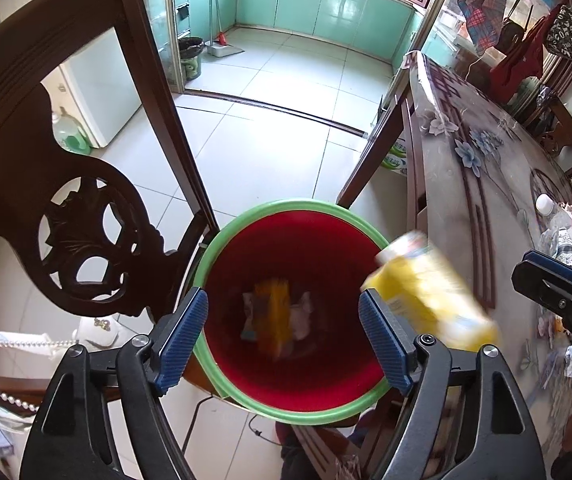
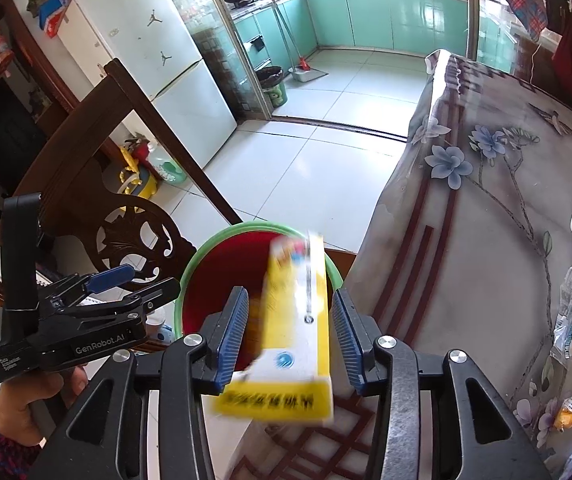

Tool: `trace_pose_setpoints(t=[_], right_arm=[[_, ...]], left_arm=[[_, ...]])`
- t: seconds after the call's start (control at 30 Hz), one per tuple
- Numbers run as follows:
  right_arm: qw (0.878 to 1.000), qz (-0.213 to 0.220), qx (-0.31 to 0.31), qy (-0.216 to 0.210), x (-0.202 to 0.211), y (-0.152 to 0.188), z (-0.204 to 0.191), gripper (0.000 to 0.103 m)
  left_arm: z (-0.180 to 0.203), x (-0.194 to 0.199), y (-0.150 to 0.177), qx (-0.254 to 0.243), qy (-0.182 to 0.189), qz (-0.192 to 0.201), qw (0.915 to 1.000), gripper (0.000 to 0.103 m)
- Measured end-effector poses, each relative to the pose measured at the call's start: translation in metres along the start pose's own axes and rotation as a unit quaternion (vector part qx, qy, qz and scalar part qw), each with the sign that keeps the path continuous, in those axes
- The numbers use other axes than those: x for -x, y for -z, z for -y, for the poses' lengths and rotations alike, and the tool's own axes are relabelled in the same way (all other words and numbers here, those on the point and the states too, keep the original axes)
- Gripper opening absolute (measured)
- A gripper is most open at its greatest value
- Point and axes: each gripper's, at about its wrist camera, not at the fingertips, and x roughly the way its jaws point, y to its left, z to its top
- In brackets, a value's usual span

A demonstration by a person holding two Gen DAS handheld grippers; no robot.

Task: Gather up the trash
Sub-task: 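Grasp the crumpled white paper with the left gripper while the right grasps the pink wrapper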

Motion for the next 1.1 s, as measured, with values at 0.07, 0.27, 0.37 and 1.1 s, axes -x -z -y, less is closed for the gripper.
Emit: trace_pose_setpoints(t=[0.07, 0.27, 0.37, 1.1], right_arm=[[1.000, 0.001, 0.000, 0.000, 0.002, 0.000, 0.001, 0.042], [1.000, 0.007, -0.005, -0.003, 0.013, 0.005, 0.006, 0.042], [1.000, 0.013, -0.003, -0.005, 0.022, 0.008, 0.008, 0.042], [0.987, 0.051, -0.065, 0.137, 0.177, 0.105, 0.216, 0.051]], left_arm=[[0.001, 0.002, 0.000, 0.002, -0.001, 0.001, 1.0000, 0.078], [0.007, 0.011, 0.001, 0.002, 0.002, 0.009, 1.0000, 0.078], [0.013, 0.016, 0.002, 0.001, 0.003, 0.016, 0.9999, 0.078], [0.163, 0.045, 0.039, -0.101, 0.049, 0.048, 0.9925, 0.081]])
